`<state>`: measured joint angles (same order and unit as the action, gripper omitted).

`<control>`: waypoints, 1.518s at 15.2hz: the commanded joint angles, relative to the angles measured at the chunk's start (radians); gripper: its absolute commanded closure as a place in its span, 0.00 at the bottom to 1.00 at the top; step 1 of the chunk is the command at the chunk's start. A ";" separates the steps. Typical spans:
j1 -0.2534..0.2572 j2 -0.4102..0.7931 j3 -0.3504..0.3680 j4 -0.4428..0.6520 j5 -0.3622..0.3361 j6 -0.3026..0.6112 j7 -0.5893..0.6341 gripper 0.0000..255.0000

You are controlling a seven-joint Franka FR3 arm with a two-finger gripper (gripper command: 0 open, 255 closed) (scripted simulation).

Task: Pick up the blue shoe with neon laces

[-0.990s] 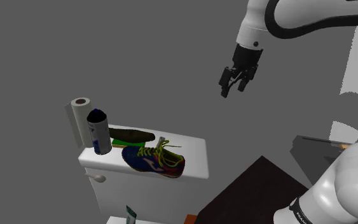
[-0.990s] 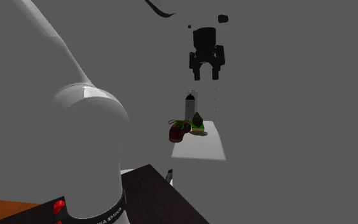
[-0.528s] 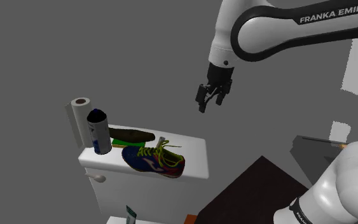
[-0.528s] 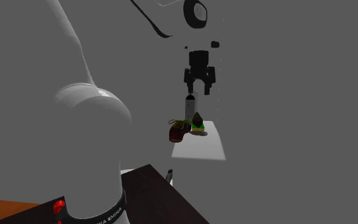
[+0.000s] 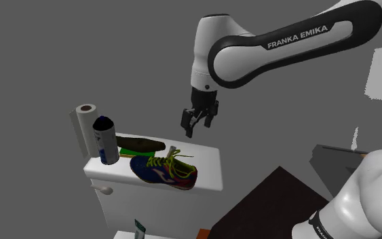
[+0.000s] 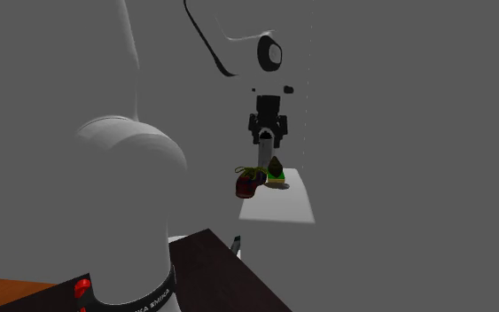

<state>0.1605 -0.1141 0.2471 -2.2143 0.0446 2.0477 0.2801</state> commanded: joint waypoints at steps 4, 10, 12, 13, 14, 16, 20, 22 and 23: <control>0.036 0.161 0.041 0.078 -0.008 0.056 0.027 0.00; 0.065 0.281 0.061 0.131 -0.026 0.105 0.048 0.00; 0.067 0.297 0.060 0.121 -0.031 0.130 0.051 0.00; 0.067 0.305 0.059 0.117 -0.033 0.142 0.052 0.00; 0.068 0.313 0.058 0.112 -0.036 0.154 0.053 0.00; 0.069 0.326 0.057 0.106 -0.041 0.173 0.056 0.00; 0.069 0.325 0.057 0.103 -0.040 0.175 0.056 1.00; 0.069 0.325 0.057 0.103 -0.040 0.175 0.056 1.00; 0.069 0.325 0.057 0.103 -0.040 0.175 0.056 1.00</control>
<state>0.2298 0.2100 0.3043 -2.1112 0.0045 2.2215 0.3360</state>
